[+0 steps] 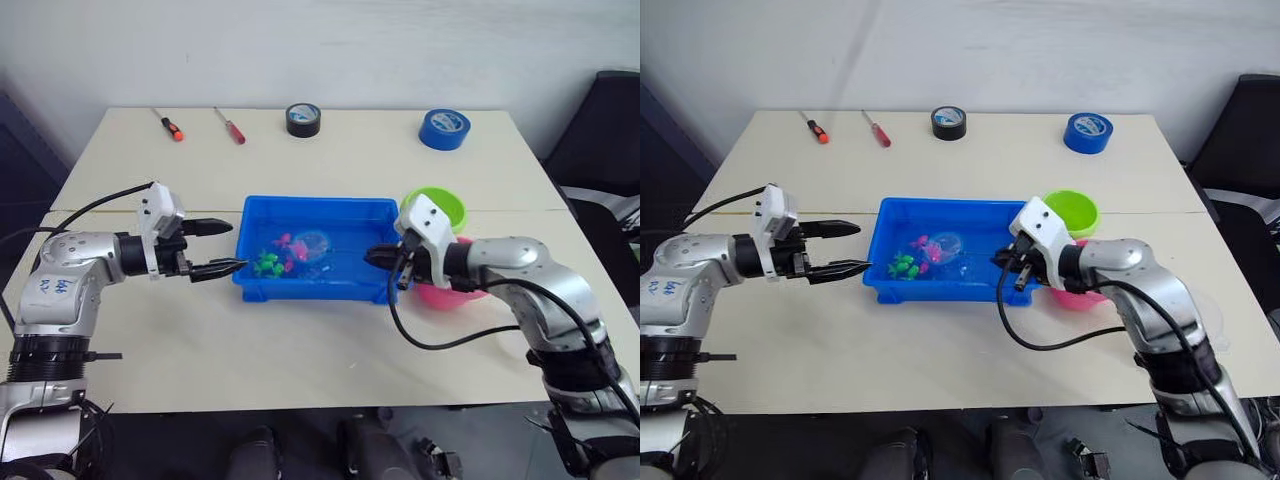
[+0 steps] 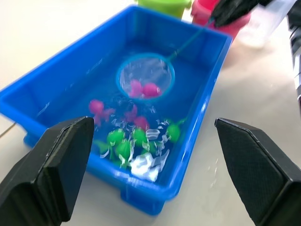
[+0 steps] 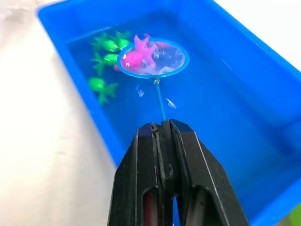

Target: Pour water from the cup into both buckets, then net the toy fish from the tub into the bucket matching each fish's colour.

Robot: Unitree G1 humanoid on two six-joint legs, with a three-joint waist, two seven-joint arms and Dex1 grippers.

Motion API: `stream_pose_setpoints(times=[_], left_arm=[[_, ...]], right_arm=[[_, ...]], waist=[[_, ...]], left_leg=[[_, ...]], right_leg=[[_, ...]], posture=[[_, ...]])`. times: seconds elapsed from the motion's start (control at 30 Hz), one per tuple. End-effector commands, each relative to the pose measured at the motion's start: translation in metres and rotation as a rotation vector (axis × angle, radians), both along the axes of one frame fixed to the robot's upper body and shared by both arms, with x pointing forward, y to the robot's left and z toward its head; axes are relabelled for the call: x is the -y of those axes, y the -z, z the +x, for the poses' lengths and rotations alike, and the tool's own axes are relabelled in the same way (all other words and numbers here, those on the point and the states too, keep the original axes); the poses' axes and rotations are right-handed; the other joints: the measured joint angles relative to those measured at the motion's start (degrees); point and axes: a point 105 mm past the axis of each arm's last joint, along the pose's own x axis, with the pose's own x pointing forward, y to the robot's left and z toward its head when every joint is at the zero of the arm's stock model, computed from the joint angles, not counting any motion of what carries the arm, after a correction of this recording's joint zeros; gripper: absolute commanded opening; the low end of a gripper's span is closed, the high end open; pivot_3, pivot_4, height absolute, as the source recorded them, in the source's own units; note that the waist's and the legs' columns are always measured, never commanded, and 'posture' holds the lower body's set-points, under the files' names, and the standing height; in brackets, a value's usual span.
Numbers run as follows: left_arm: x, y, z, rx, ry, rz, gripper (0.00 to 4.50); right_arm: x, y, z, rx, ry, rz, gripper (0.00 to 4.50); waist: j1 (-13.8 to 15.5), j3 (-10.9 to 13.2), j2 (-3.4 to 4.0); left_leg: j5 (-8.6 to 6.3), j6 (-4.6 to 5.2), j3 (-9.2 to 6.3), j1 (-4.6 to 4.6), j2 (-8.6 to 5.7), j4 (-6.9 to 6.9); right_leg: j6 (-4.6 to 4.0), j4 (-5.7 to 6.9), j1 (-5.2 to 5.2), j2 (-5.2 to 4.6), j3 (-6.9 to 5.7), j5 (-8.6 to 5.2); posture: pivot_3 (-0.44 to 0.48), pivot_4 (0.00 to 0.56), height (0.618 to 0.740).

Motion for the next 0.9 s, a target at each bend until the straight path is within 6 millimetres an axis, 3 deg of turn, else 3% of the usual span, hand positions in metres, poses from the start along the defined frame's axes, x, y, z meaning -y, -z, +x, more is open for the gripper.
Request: stream_pose_setpoints(times=[0.03,0.2,0.33,0.53,0.6,0.8,0.9], left_arm=[[0.025,-0.019,-0.004,0.04,0.118,-0.037,4.48],[0.057,-0.035,-0.004,0.049,0.256,-0.093,4.48],[0.085,-0.046,-0.003,0.069,0.378,-0.123,4.48],[0.11,-0.058,-0.004,0.084,0.496,-0.162,4.48],[0.119,-0.057,-0.005,0.083,0.535,-0.166,4.48],[0.126,-0.051,0.001,0.082,0.557,-0.156,4.48],[0.127,-0.05,0.003,0.086,0.559,-0.153,4.48]], right_arm=[[0.013,-0.031,-0.018,0.122,0.01,0.053,0.0],[0.051,-0.046,-0.039,0.193,0.143,0.043,0.0],[0.095,-0.058,-0.066,0.244,0.294,-0.012,0.0],[0.143,-0.07,-0.103,0.285,0.46,-0.112,0.0],[0.158,-0.069,-0.113,0.321,0.509,-0.227,0.0],[0.169,-0.058,-0.119,0.426,0.474,-0.526,0.0],[0.179,-0.046,-0.116,0.524,0.38,-0.835,0.0]], waist=[[0.23,0.0,0.0],[1.46,-0.01,-0.01],[1.66,-0.01,-0.01],[1.85,-0.01,0.0],[1.68,-0.01,-0.01],[1.81,-0.04,0.07],[1.69,-0.03,0.06]], left_leg=[[0.0,0.0,0.01,-0.09,-0.04,0.01],[0.03,-0.03,-0.01,-0.35,-0.05,0.0],[0.05,-0.05,0.08,-0.47,-0.08,0.02],[0.1,-0.1,0.15,-0.45,-0.06,0.03],[0.11,-0.1,0.16,-0.44,-0.07,0.03],[0.12,-0.09,0.29,-0.17,-0.1,-0.01],[0.12,-0.09,0.29,-0.14,-0.11,-0.01]], right_leg=[[0.0,0.04,-0.09,-0.02,0.01,0.0],[0.0,0.07,-0.36,0.03,0.0,0.0],[0.01,0.09,-0.5,0.06,0.09,0.0],[0.01,0.08,-0.49,0.22,0.2,0.01],[0.02,0.09,-0.5,0.22,0.22,0.01],[0.09,0.01,-0.29,0.32,0.42,0.03],[0.1,-0.01,-0.27,0.35,0.46,0.04]], posture=[[0.0,0.15,0.74],[0.0,0.15,0.74],[0.0,0.15,0.74],[0.0,0.15,0.74],[0.0,0.15,0.74],[0.0,0.15,0.74],[0.0,0.15,0.74]])
